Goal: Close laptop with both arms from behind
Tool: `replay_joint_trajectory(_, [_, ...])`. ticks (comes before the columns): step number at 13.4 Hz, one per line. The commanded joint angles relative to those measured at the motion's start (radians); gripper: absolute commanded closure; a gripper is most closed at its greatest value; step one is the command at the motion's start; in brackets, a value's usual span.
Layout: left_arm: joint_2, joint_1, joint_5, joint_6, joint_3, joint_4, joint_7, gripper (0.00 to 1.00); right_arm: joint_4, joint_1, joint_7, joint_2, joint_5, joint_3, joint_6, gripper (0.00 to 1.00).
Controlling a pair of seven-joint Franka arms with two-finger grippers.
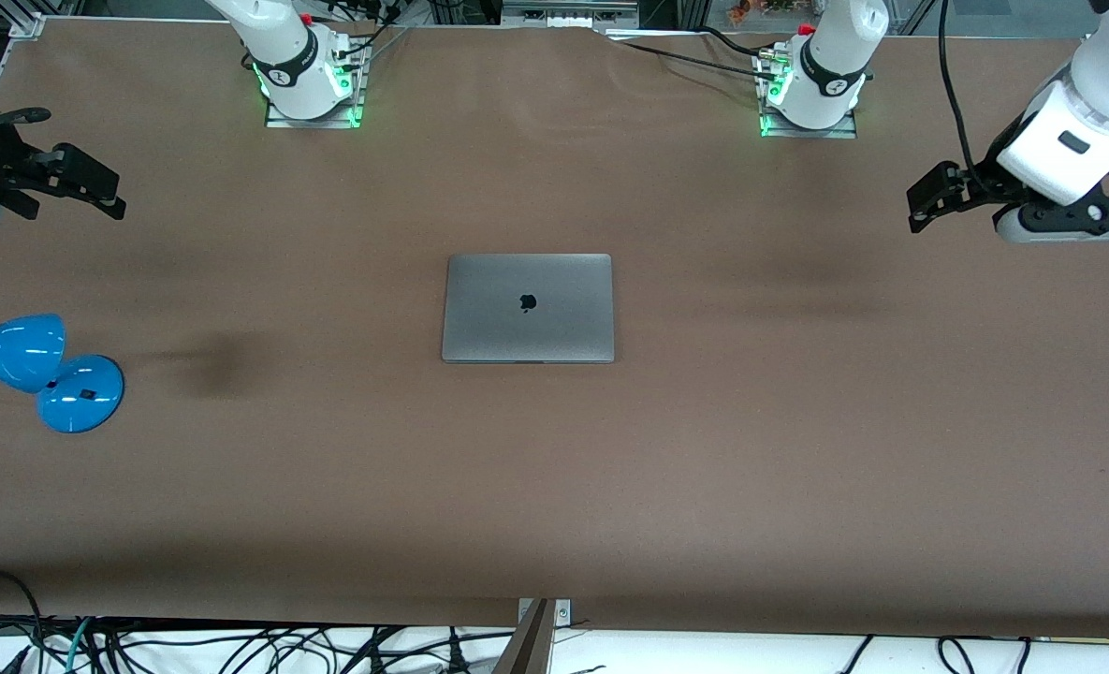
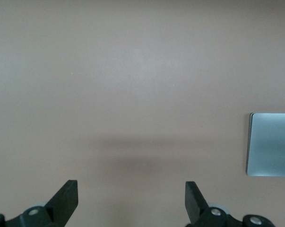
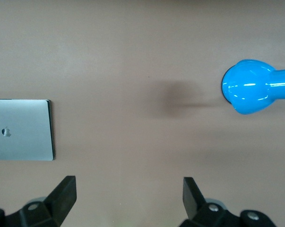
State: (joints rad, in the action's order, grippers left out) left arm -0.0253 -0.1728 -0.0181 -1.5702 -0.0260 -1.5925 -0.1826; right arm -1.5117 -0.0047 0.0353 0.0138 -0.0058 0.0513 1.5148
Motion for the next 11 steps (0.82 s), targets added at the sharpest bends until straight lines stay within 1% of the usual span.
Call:
replay_joint_trajectory(1, [0.001,-0.04,0.006,0.025,-0.034,0.052,0.023,0.0,-0.019,-0.008,-0.005,-0.017,-0.01,0.005,0.01,0.0])
replay_joint_trajectory(3, [0.001,-0.047,0.004,0.03,-0.049,0.051,0.028,0.0,-0.022,-0.008,-0.005,-0.012,-0.01,0.005,0.008,0.0])
replay_joint_trajectory(5, [0.002,-0.047,0.004,0.033,-0.063,0.051,0.077,0.0,-0.025,-0.009,-0.005,-0.012,-0.008,0.005,-0.002,0.0])
replay_joint_trajectory(8, [0.002,-0.048,0.006,0.064,-0.089,0.046,0.1,0.0,-0.025,-0.009,-0.002,-0.011,-0.006,0.005,-0.028,0.0])
replay_joint_trajectory(11, [0.005,-0.05,0.053,0.052,-0.103,0.04,0.1,0.0,-0.028,-0.009,-0.002,-0.009,-0.005,0.005,-0.03,0.0])
